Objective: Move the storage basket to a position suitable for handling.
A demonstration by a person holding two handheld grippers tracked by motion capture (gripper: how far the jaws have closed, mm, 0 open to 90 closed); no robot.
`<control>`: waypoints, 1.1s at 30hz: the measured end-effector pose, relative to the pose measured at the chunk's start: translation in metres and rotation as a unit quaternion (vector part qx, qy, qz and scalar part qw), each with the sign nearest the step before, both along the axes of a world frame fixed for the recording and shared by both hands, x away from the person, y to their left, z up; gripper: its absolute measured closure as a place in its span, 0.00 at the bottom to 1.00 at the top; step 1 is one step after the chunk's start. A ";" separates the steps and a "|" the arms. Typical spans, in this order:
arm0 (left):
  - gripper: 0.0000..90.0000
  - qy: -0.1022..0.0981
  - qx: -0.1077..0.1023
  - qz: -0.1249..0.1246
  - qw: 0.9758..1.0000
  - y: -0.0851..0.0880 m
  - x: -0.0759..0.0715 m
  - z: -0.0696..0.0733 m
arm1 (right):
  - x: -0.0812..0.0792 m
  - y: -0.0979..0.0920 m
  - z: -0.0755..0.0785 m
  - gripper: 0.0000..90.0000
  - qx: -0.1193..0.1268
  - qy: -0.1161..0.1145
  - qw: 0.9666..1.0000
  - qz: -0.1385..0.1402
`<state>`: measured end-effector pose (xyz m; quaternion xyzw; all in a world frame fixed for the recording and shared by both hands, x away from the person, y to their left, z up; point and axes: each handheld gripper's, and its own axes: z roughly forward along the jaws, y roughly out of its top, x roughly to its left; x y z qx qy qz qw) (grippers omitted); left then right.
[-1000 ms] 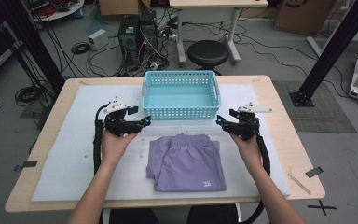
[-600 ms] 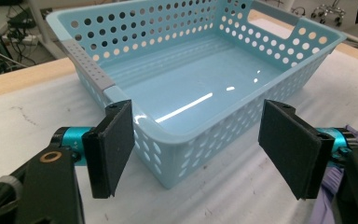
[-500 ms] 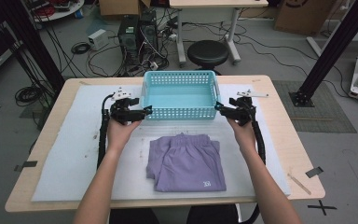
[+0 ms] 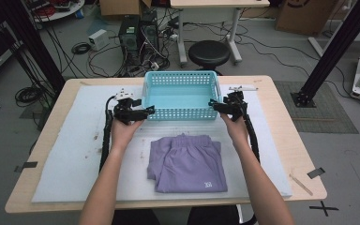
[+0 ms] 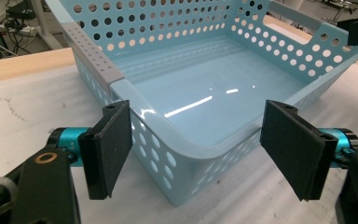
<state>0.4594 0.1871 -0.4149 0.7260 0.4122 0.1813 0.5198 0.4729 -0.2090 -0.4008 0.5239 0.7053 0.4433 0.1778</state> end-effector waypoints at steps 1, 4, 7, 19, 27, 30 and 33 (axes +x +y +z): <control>0.28 0.002 0.003 -0.001 1.000 0.000 0.000 0.000 | 0.000 0.001 0.000 0.37 -0.002 0.000 1.000 0.003; 0.27 0.009 0.004 -0.003 1.000 0.000 0.001 -0.002 | -0.001 0.005 -0.001 0.36 -0.008 -0.002 1.000 -0.003; 0.26 0.012 0.004 -0.008 1.000 -0.002 0.001 -0.003 | -0.001 0.004 -0.001 0.37 -0.006 0.001 1.000 -0.001; 0.29 0.026 0.029 -0.018 0.999 -0.010 -0.002 -0.003 | -0.007 -0.003 -0.001 0.43 0.023 0.008 1.000 0.010; 0.29 0.032 0.046 -0.032 0.998 -0.015 -0.008 0.002 | -0.014 -0.009 -0.001 0.43 0.024 0.004 1.000 0.010; 0.28 0.036 0.052 -0.038 0.997 -0.018 -0.012 0.004 | -0.019 -0.013 -0.001 0.43 0.027 0.004 1.000 0.012; 0.28 0.038 0.061 -0.046 0.996 -0.020 -0.017 0.004 | -0.025 -0.017 -0.002 0.43 0.038 0.005 0.999 0.011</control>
